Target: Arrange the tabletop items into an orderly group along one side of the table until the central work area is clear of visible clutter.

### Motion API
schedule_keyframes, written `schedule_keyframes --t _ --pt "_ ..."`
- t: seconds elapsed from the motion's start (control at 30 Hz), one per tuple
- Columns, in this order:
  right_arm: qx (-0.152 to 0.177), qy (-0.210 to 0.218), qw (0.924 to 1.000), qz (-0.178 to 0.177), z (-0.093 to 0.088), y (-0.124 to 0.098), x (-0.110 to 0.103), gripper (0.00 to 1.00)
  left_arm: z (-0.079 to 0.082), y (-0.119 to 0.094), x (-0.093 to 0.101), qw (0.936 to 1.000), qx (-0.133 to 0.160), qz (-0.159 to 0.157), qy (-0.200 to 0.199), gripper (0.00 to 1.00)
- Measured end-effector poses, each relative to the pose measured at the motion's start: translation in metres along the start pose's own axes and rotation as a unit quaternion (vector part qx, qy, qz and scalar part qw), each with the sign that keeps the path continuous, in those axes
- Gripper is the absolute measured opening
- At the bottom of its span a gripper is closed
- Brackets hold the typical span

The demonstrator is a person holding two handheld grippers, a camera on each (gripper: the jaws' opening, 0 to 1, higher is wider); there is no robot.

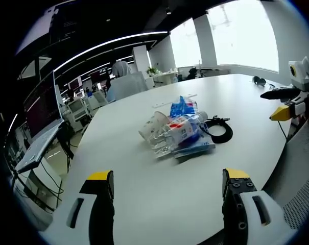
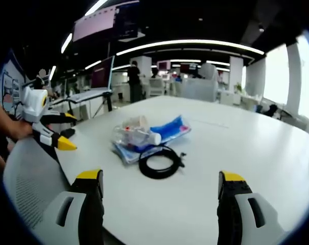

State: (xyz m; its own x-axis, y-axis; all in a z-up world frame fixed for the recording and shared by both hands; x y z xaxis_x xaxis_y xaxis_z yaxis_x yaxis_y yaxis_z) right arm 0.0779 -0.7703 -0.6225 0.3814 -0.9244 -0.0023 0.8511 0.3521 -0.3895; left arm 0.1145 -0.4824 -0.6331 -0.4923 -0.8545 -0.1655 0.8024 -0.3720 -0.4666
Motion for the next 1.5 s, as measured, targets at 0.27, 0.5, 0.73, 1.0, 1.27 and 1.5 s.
schedule_keyframes --t 0.27,0.5,0.73,1.0,1.27,1.5 --pt "0.002 0.001 1.0 0.003 0.0008 0.0002 -0.0013 0.91 0.0021 -0.0007 -0.0004 0.9999 0.007 -0.001 -0.007 0.86" --pt "-0.003 -0.002 1.0 0.007 -0.0012 0.0011 -0.0028 0.91 0.0029 -0.0014 -0.0008 0.9999 0.011 0.0 -0.009 0.86" --pt "-0.005 0.001 0.9999 0.009 -0.0014 0.0011 -0.0033 0.91 0.0026 -0.0013 -0.0011 0.9999 0.01 0.002 -0.009 0.85" --pt "-0.006 0.003 0.9999 0.012 -0.0016 0.0009 -0.004 0.9 0.0037 -0.0019 -0.0017 0.9999 0.013 0.003 -0.01 0.85" --pt "-0.006 0.004 1.0 0.003 -0.0017 0.0006 -0.0013 0.9 0.0034 -0.0007 0.0005 0.9999 0.009 -0.004 -0.005 0.84" --pt "-0.004 0.004 1.0 -0.003 -0.0011 0.0003 0.0006 0.9 0.0047 -0.0008 0.0006 0.9999 0.015 -0.007 -0.005 0.83"
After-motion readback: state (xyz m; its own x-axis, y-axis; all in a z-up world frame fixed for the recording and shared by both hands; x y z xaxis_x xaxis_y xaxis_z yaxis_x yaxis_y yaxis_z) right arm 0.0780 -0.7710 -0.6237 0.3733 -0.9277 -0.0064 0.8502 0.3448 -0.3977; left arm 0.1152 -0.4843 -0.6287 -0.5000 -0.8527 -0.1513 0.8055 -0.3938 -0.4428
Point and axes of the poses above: the point that each gripper's makers call its tool centre point, and the gripper's own axes: y roughly forward along the fingers, x roughly to its right, z roughly out of its top, the point moved 4 cm from there along -y, roughly backward along the fingers
